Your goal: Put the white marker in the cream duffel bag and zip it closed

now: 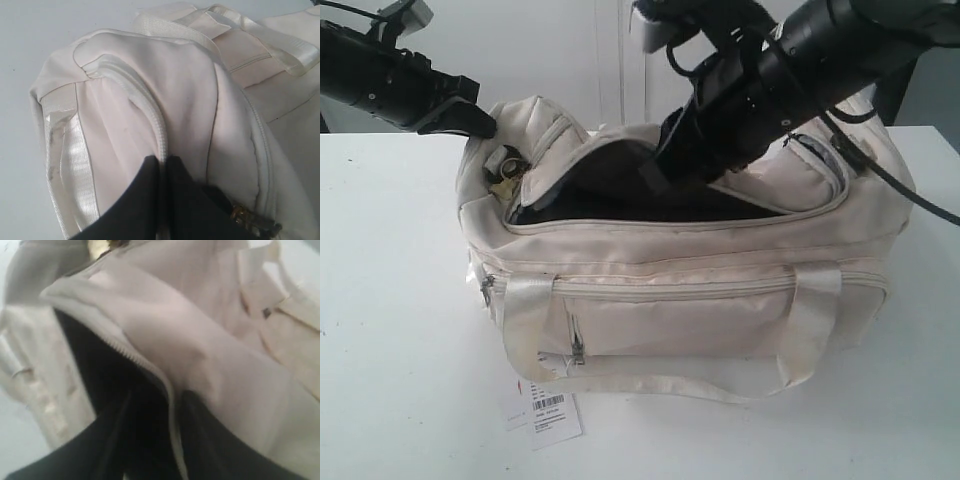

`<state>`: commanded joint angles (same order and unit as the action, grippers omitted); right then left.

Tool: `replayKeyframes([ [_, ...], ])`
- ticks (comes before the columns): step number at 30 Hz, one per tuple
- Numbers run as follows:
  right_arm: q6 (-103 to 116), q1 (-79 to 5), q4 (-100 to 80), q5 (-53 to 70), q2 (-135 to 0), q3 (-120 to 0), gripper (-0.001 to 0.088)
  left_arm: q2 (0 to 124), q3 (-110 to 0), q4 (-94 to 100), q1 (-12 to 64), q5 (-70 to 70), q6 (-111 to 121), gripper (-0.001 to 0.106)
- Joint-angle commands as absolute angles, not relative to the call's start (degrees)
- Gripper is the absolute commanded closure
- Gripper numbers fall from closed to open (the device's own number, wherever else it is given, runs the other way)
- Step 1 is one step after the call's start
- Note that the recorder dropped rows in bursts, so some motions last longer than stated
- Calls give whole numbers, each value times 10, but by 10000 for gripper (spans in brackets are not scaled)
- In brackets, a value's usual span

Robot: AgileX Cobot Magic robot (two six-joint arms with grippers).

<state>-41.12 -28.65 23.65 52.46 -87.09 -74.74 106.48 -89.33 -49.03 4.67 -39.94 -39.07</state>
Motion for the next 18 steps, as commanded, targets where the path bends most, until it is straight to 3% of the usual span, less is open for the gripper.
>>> replayKeyframes([
  [4,-540,-287,259,655,-870,-747,366,1065,-893,-490,47,-399,-392,1053],
  [7,-538,-287,264,674,-863,-747,364,1065,-893,-492,47,-399,-395,1053],
  [10,-556,-287,351,642,-845,-760,364,1065,-893,-492,47,-401,-396,1053],
  [13,-699,-287,571,636,-842,-783,364,1065,-893,-492,47,-401,-396,1053],
  [16,-680,-304,600,496,-869,-782,368,1065,-893,-492,47,-401,-399,1053],
  [18,-677,-323,593,480,-903,-802,393,1065,-893,-492,47,-403,-398,1053],
])
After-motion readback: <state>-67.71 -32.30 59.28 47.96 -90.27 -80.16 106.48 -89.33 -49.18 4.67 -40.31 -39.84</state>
